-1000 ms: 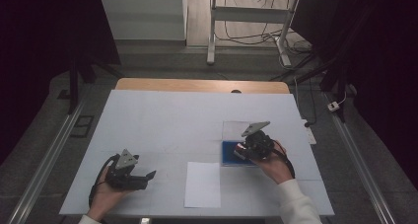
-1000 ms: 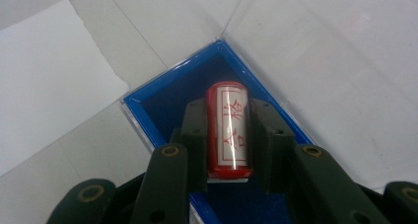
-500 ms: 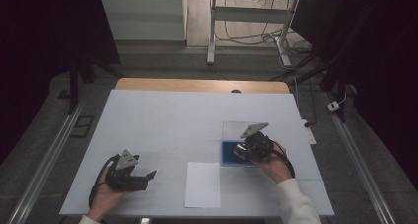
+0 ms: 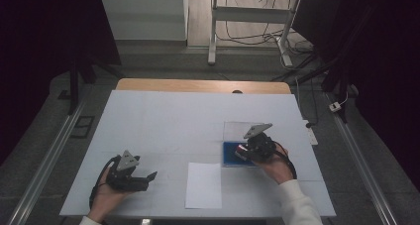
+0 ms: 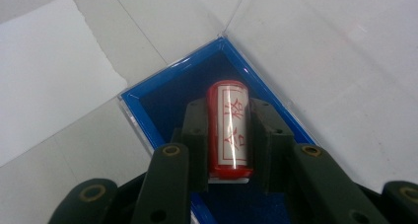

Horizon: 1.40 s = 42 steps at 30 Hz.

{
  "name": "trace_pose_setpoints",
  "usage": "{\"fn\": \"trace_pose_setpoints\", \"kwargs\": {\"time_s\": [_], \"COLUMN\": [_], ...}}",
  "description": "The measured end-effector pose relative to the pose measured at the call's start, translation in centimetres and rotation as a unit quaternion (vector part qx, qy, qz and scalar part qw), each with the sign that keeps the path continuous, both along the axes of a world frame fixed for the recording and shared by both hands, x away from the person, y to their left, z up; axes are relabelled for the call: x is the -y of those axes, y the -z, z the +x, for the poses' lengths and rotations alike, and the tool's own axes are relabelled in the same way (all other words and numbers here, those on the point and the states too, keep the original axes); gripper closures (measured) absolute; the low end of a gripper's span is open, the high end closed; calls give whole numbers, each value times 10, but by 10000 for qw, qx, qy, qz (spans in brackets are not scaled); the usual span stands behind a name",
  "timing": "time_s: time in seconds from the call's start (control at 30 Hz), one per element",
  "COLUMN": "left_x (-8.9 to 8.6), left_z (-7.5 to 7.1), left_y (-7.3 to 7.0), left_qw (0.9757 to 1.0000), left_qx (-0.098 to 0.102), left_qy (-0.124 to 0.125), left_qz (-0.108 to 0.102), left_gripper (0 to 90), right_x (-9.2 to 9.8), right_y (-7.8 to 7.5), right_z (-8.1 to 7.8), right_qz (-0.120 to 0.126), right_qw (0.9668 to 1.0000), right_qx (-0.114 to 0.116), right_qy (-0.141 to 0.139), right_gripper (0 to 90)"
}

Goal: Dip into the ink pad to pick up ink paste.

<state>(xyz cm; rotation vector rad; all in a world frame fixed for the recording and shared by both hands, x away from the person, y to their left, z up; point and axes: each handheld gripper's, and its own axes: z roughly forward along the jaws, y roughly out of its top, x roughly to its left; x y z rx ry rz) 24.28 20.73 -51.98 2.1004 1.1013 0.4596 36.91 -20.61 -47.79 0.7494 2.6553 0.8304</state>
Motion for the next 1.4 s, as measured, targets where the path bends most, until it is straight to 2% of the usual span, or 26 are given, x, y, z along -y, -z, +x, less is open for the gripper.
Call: {"fn": "trace_pose_setpoints", "kwargs": {"time_s": [0.33, 0.4, 0.57, 0.6, 0.67, 0.9, 1.13, 1.4], "left_x": [0, 0, -1, -2, -2, -2, -2, -2], "left_z": [0, 1, 1, 2, 2, 1, 2, 2], "left_y": [0, 0, 0, 1, 1, 1, 1, 1], "left_qw": [10000, 10000, 10000, 10000, 10000, 10000, 10000, 10000], "left_qx": [-10, -10, 2, -5, -10, 5, -12, -17], "left_qy": [-1, -7, -20, -18, -25, -18, -4, -8], "left_qz": [10, 7, -12, -25, -15, -12, 6, 14], "left_gripper": [170, 170, 170, 170, 170, 170, 170, 170], "right_x": [1, 0, 8, 10, 13, 11, 8, 6], "right_y": [1, 0, -7, -10, -16, -25, -16, -9], "right_z": [-1, -1, 1, 1, 0, -4, 1, 4], "right_qz": [73, -3, 386, 523, 579, 471, 115, 46], "right_qw": [10000, 10000, 9992, 9986, 9982, 9987, 9996, 9997], "right_qx": [-2, 68, -81, -76, 32, 175, 210, 116], "right_qy": [46, 24, 46, 96, 143, 128, 177, 202], "right_gripper": [704, 703, 700, 700, 700, 699, 698, 698]}}
